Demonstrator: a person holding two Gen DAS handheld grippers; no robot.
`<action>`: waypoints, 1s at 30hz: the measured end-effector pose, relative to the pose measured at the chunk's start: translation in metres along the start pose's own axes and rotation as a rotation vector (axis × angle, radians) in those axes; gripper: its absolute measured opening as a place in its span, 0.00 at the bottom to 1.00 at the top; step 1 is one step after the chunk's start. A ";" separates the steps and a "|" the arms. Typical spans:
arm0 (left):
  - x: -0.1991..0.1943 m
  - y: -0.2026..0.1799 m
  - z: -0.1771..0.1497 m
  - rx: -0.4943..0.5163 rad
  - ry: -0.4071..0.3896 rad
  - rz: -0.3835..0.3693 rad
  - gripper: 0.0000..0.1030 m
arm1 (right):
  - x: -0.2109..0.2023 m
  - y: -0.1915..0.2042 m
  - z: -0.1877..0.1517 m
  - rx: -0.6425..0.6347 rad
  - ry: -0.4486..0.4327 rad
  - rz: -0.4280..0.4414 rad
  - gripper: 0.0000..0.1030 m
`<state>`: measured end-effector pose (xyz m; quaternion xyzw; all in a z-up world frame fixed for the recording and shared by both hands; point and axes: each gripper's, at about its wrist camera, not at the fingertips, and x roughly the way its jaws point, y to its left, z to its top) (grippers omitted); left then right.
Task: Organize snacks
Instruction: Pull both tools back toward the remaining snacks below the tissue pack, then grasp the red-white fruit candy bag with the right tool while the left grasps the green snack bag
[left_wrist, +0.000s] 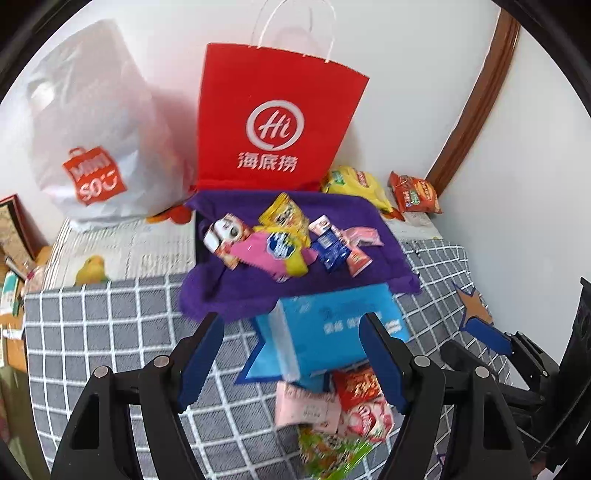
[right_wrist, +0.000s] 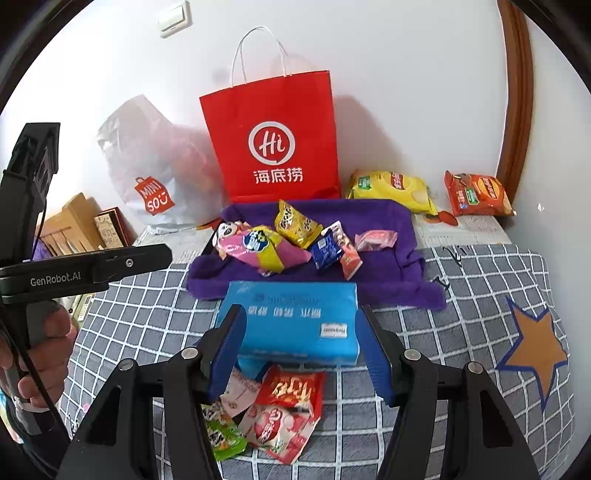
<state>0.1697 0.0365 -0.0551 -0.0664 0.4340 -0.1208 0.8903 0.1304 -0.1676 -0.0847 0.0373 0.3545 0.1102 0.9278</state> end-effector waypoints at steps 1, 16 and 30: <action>-0.001 0.002 -0.003 -0.005 0.002 0.001 0.72 | -0.001 0.000 -0.004 0.002 0.001 -0.005 0.60; 0.014 0.027 -0.047 -0.081 0.059 0.029 0.72 | 0.020 -0.008 -0.059 0.055 0.084 -0.019 0.59; 0.055 0.028 -0.060 -0.102 0.145 0.012 0.72 | 0.077 0.005 -0.102 0.064 0.254 0.051 0.50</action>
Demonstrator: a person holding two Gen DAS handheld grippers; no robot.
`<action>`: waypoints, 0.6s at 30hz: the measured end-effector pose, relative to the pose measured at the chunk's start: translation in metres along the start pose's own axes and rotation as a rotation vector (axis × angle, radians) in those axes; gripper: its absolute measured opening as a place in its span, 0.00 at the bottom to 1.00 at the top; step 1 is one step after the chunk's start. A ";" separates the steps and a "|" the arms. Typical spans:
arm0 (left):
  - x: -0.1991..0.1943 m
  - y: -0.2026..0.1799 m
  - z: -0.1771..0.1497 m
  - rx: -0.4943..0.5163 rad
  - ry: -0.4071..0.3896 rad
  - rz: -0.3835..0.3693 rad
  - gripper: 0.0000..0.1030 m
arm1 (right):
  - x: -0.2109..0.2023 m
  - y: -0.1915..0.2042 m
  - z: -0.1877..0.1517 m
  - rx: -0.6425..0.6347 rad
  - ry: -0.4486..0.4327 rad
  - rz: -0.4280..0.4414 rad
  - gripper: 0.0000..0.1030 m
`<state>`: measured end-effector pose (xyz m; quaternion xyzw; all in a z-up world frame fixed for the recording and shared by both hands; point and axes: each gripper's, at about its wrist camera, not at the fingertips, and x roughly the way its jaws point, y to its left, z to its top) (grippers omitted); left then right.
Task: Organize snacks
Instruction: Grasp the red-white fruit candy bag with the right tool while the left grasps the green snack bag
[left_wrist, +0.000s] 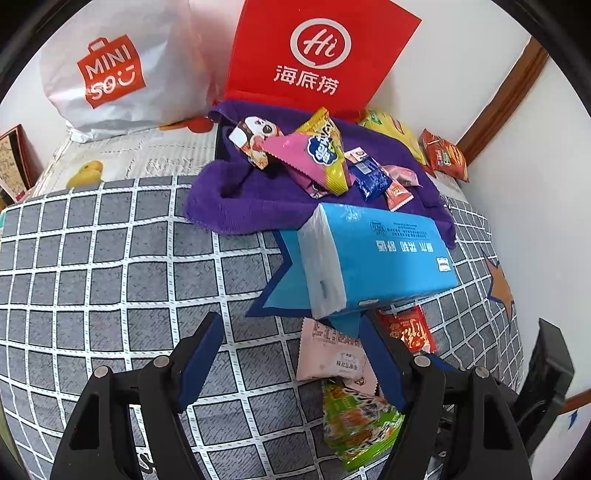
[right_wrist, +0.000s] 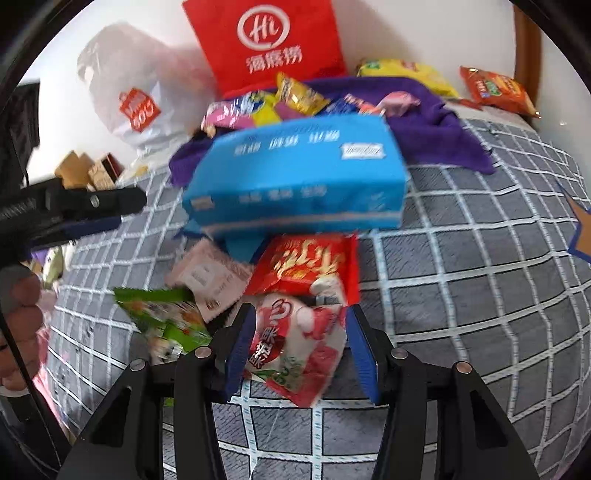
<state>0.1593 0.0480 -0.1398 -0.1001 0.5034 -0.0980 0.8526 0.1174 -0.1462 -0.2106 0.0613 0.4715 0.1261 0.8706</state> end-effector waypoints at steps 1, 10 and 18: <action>0.001 0.000 -0.001 0.001 0.001 -0.002 0.72 | 0.003 0.001 -0.001 -0.004 0.001 -0.005 0.53; 0.009 0.001 -0.014 0.009 0.027 -0.018 0.72 | 0.007 0.014 -0.008 -0.109 -0.014 -0.028 0.50; 0.017 -0.001 -0.034 -0.002 0.077 -0.117 0.72 | -0.011 -0.013 -0.011 -0.037 -0.010 0.042 0.29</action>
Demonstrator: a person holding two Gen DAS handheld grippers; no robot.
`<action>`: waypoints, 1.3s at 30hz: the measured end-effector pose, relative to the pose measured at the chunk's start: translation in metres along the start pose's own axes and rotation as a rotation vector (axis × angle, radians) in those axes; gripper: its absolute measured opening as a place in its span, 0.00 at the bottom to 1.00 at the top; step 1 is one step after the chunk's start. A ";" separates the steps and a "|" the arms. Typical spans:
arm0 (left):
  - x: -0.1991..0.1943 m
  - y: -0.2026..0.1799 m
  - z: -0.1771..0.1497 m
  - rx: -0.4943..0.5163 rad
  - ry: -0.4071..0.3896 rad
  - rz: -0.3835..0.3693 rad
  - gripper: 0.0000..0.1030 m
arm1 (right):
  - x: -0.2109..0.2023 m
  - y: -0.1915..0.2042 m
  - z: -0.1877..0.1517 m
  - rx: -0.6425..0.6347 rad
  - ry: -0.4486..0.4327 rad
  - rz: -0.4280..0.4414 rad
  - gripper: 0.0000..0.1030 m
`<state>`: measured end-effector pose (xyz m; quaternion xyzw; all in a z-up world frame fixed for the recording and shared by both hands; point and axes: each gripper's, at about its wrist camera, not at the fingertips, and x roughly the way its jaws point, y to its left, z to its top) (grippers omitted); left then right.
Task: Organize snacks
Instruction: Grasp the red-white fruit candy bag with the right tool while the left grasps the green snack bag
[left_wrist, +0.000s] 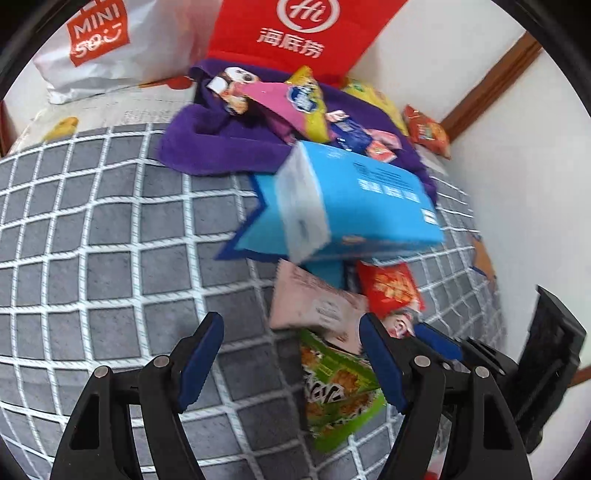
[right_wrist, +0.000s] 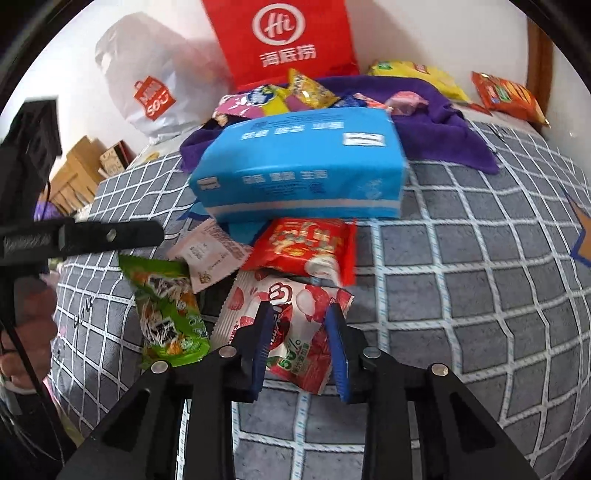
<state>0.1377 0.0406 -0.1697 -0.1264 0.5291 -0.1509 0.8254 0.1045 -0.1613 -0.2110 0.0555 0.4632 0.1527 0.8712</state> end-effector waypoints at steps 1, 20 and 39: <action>-0.001 -0.002 -0.003 0.007 -0.001 0.003 0.72 | -0.001 -0.002 -0.001 0.006 0.002 0.004 0.30; -0.017 0.004 -0.017 0.026 -0.021 0.026 0.72 | 0.011 0.015 -0.005 -0.102 -0.041 -0.056 0.29; 0.025 -0.043 -0.038 0.174 0.031 0.045 0.54 | -0.028 -0.039 -0.015 0.010 -0.101 -0.123 0.21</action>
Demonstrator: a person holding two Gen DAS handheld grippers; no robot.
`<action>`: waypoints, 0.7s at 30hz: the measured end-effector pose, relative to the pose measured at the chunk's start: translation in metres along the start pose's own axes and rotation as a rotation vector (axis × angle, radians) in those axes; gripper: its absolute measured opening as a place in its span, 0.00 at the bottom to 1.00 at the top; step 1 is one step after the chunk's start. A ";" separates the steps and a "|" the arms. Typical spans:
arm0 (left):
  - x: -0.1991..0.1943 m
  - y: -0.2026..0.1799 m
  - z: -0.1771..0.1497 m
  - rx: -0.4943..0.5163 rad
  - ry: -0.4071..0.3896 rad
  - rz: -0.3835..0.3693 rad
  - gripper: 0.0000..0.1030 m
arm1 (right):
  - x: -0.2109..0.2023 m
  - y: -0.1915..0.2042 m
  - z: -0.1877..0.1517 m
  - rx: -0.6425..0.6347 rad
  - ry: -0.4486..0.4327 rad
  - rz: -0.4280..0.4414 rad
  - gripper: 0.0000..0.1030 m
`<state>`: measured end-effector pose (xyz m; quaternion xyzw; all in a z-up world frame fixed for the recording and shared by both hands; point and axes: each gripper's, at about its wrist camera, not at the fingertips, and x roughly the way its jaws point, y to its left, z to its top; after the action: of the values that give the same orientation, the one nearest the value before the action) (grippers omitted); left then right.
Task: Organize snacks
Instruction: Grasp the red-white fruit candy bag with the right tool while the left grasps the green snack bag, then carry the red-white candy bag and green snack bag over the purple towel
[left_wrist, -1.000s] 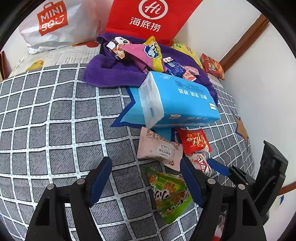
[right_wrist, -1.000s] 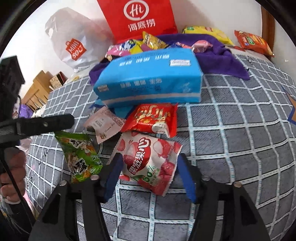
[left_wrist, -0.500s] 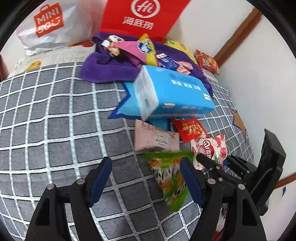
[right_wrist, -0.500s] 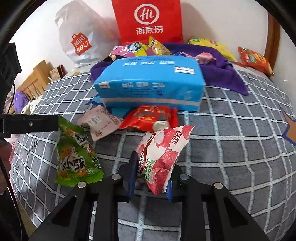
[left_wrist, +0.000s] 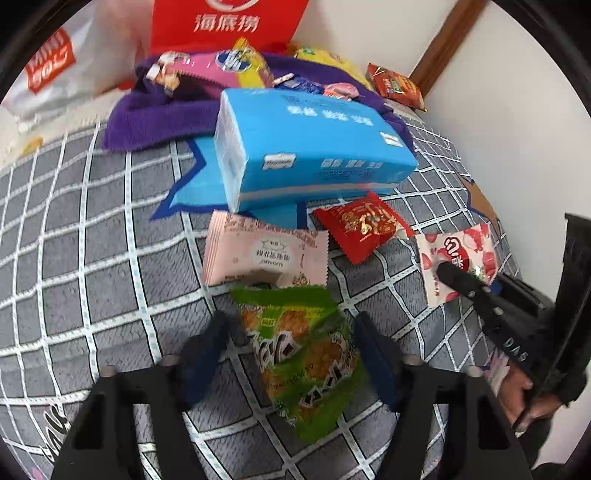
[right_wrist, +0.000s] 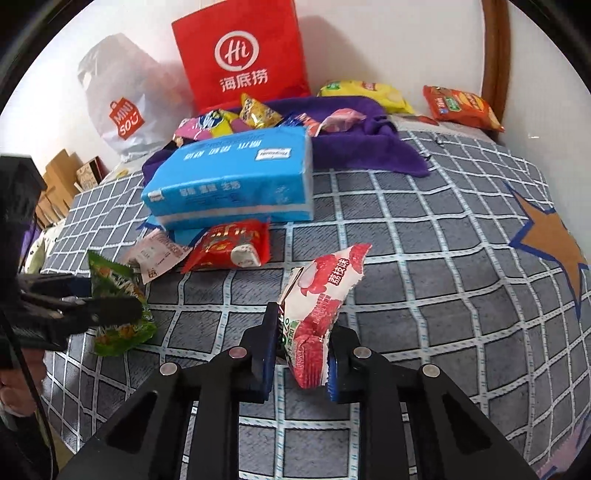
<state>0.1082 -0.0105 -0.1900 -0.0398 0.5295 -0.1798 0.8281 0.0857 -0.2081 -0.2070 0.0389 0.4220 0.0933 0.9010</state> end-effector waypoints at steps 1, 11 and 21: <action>0.000 -0.001 0.001 -0.002 0.008 -0.011 0.52 | -0.002 -0.001 0.001 0.004 -0.005 0.000 0.20; -0.034 -0.011 0.011 0.016 -0.038 -0.040 0.46 | -0.015 0.000 0.011 -0.008 -0.016 0.009 0.20; -0.076 -0.009 0.057 0.008 -0.123 -0.033 0.46 | -0.034 0.013 0.059 -0.030 -0.074 0.017 0.20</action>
<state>0.1285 0.0000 -0.0970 -0.0560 0.4760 -0.1929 0.8562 0.1081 -0.2018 -0.1417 0.0323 0.3864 0.1057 0.9157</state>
